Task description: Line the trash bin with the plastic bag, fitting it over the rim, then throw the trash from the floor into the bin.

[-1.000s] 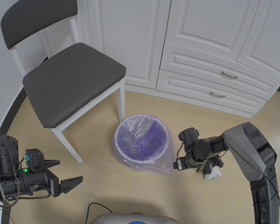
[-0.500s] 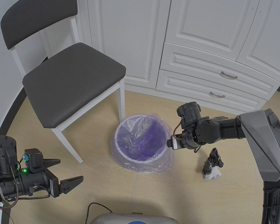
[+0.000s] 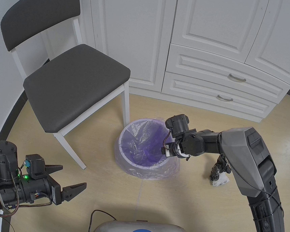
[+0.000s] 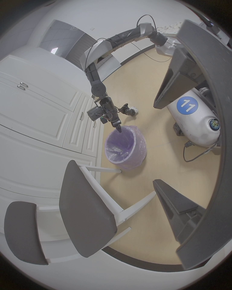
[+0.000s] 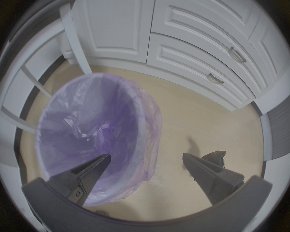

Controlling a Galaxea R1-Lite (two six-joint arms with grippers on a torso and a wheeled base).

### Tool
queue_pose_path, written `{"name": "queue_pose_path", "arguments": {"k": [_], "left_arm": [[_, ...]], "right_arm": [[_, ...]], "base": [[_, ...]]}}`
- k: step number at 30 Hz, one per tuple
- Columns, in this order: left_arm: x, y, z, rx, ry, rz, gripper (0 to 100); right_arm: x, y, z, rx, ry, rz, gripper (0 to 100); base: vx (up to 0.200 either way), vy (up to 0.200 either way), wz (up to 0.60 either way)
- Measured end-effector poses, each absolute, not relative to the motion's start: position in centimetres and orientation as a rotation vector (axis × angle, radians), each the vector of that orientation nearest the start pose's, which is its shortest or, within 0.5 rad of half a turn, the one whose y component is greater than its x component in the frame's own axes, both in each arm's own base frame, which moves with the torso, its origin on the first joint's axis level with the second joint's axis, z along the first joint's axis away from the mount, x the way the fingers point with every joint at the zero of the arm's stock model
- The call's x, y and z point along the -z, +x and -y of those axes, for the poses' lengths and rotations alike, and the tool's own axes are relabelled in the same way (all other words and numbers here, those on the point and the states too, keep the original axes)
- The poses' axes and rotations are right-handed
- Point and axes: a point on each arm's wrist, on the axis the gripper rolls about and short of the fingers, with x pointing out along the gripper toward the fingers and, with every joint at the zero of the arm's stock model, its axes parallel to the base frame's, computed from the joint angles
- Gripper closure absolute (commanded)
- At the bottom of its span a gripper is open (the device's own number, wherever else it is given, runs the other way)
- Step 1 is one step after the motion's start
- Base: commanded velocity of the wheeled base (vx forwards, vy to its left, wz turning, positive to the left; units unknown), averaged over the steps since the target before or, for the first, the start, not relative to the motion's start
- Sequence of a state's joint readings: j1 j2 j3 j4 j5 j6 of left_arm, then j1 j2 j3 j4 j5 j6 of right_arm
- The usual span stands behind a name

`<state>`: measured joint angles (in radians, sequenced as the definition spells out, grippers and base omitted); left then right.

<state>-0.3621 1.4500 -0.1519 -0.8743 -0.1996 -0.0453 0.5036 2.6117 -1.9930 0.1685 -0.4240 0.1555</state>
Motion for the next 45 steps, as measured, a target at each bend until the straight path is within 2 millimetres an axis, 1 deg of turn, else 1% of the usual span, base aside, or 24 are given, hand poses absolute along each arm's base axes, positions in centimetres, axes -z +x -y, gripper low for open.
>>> {"name": "queue_pose_path", "arguments": {"k": [3,6,10,14,18,22,28,35,38,41,45], "left_arm": [[-10.8,16.4,6.7,0.544,-0.009,-0.439,0],[-10.8,16.3,6.7,0.544,-0.009,-0.44,0],[-10.8,16.3,6.7,0.544,-0.009,-0.44,0],[-10.8,16.3,6.7,0.545,-0.009,-0.441,0],[-10.8,16.3,6.7,0.545,-0.009,-0.44,0],[-10.8,16.3,6.7,0.545,-0.009,-0.441,0],[-10.8,16.3,6.7,0.544,-0.009,-0.439,0],[-10.8,16.3,6.7,0.545,-0.009,-0.439,0],[-10.8,16.3,6.7,0.544,-0.009,-0.438,0],[-10.8,16.3,6.7,0.544,-0.009,-0.439,0],[-10.8,16.3,6.7,0.543,-0.009,-0.439,0]], "right_arm": [[-2.9,45.7,-24.2,0.005,-0.251,-0.713,0],[-2.2,45.7,-24.0,0.031,-0.277,-0.729,0],[-2.0,45.4,-23.9,0.037,-0.304,-0.767,0],[-2.0,44.5,-23.5,0.044,-0.356,-0.856,0],[-2.4,43.5,-23.2,0.048,-0.4,-0.936,0],[-3.6,43.0,-23.3,0.044,-0.407,-0.944,0],[-4.6,42.0,-24.6,0.014,-0.411,-0.926,0],[-4.6,40.9,-26.2,-0.024,-0.432,-0.92,0],[-4.8,40.8,-26.6,-0.031,-0.429,-0.912,0],[-5.1,41.0,-26.4,-0.028,-0.422,-0.901,0],[-6.0,41.7,-25.8,-0.016,-0.389,-0.857,0]], "base": [[0.0,0.0,0.0],[0.0,0.0,0.0],[0.0,0.0,0.0],[0.0,0.0,0.0],[0.0,0.0,0.0],[0.0,0.0,0.0],[0.0,0.0,0.0],[0.0,0.0,0.0],[0.0,0.0,0.0],[0.0,0.0,0.0],[0.0,0.0,0.0]]}}
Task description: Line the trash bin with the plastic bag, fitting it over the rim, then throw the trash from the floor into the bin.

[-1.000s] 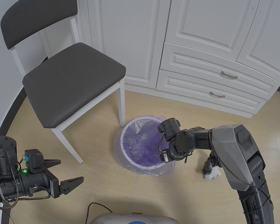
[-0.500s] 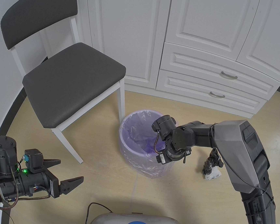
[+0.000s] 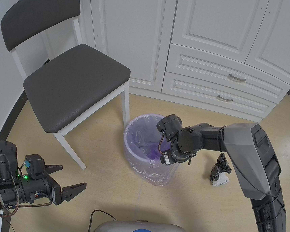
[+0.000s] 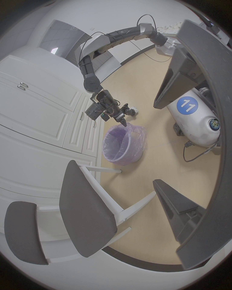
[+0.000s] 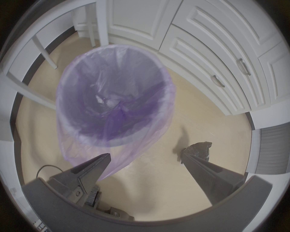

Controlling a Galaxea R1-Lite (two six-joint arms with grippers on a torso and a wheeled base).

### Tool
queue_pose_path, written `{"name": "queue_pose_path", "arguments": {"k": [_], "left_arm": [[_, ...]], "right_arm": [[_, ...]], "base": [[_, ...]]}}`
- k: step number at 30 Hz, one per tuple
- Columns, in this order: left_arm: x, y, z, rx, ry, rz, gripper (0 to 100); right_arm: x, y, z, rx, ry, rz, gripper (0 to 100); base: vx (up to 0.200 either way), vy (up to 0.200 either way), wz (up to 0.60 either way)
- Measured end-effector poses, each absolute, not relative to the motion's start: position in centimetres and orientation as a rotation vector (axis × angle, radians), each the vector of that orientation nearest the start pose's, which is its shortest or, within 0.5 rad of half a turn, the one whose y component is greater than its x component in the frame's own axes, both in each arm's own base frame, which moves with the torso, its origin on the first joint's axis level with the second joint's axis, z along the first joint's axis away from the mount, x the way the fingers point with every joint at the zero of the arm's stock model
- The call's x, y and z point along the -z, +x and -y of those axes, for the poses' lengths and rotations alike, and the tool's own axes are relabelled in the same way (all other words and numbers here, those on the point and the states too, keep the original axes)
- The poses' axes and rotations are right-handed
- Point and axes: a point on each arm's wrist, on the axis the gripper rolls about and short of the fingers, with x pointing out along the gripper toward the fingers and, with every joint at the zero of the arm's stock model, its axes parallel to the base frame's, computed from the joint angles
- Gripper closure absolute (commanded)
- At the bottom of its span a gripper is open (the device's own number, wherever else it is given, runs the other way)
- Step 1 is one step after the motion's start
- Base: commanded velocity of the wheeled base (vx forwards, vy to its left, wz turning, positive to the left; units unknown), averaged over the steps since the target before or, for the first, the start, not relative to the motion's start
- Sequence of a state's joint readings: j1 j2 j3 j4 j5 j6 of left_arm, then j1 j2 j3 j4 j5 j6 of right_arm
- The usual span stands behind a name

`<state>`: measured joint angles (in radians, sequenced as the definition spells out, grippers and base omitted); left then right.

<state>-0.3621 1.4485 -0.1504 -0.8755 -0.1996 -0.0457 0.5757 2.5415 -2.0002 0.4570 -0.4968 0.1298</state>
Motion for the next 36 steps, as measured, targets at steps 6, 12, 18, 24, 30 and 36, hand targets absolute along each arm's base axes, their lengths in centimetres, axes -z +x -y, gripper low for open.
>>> {"name": "queue_pose_path", "arguments": {"k": [6,12,18,24,30,36], "left_arm": [[-10.8,16.3,6.7,0.545,-0.009,-0.44,0],[-10.7,16.4,6.7,0.545,-0.008,-0.443,0],[-10.6,16.4,6.7,0.543,-0.009,-0.448,0],[-10.6,16.4,6.7,0.543,-0.009,-0.45,0],[-10.7,16.4,6.7,0.543,-0.009,-0.447,0],[-10.7,16.3,6.7,0.545,-0.008,-0.443,0]], "right_arm": [[-6.7,43.4,-25.2,-0.001,-0.312,-0.743,0],[-5.5,45.5,-24.5,0.016,-0.257,-0.644,0],[-2.9,46.3,-22.9,0.071,-0.3,-0.707,0],[-2.7,45.7,-22.3,0.106,-0.334,-0.782,0],[-3.2,44.1,-23.9,0.087,-0.333,-0.81,0],[-3.0,41.7,-26.8,0.021,-0.362,-0.826,0]], "base": [[0.0,0.0,0.0],[0.0,0.0,0.0],[0.0,0.0,0.0],[0.0,0.0,0.0],[0.0,0.0,0.0],[0.0,0.0,0.0]]}}
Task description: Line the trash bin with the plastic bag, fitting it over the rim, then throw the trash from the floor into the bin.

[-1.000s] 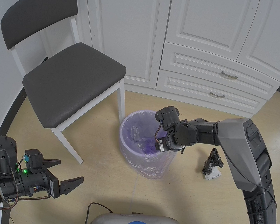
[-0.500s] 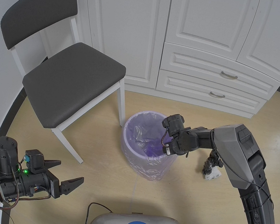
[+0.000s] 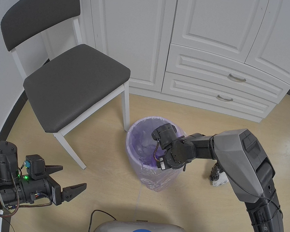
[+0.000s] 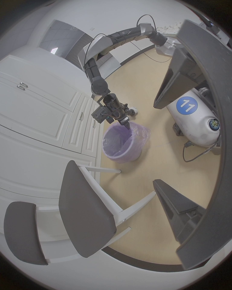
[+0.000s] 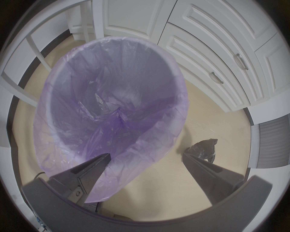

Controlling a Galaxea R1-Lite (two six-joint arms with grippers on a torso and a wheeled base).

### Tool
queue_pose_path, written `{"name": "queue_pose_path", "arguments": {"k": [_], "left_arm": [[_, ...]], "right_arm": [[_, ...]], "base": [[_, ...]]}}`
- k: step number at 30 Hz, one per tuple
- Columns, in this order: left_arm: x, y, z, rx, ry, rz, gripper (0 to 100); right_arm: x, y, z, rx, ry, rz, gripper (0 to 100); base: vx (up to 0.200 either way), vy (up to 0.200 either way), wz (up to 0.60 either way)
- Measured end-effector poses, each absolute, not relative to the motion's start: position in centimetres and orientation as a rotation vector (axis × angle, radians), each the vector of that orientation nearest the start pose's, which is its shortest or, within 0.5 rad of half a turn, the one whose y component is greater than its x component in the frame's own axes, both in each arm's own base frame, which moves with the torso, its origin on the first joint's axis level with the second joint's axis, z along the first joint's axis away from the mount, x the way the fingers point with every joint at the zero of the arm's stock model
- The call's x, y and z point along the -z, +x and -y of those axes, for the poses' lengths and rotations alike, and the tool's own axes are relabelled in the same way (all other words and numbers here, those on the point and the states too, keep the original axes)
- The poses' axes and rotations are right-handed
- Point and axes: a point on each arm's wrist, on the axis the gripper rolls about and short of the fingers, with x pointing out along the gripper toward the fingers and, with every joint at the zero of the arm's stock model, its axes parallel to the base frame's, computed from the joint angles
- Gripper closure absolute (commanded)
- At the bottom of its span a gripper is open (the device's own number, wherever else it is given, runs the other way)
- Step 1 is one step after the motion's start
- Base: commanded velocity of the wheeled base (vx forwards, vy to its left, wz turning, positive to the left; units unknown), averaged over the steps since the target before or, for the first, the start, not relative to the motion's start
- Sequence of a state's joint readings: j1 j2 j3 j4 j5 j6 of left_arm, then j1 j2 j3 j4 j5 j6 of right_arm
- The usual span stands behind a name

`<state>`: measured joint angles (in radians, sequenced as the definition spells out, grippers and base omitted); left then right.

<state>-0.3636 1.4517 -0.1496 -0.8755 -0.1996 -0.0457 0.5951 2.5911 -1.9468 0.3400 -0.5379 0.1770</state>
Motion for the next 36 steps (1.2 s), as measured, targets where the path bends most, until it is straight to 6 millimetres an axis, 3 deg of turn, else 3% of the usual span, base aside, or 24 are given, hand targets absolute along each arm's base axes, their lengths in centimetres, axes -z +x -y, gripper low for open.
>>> {"name": "queue_pose_path", "arguments": {"k": [12,26,31,36], "left_arm": [[-10.8,16.3,6.7,0.544,-0.009,-0.441,0],[-10.7,16.3,6.7,0.544,-0.009,-0.442,0],[-10.7,16.3,6.7,0.544,-0.009,-0.442,0],[-10.7,16.3,6.7,0.545,-0.009,-0.442,0]], "right_arm": [[-2.2,39.5,-30.0,-0.043,-0.393,-0.843,0],[-2.9,38.2,-30.9,-0.053,-0.417,-0.881,0],[-4.4,38.0,-30.0,-0.018,-0.392,-0.906,0],[-7.2,37.9,-29.0,0.01,-0.339,-0.89,0]], "base": [[0.0,0.0,0.0],[0.0,0.0,0.0],[0.0,0.0,0.0],[0.0,0.0,0.0]]}}
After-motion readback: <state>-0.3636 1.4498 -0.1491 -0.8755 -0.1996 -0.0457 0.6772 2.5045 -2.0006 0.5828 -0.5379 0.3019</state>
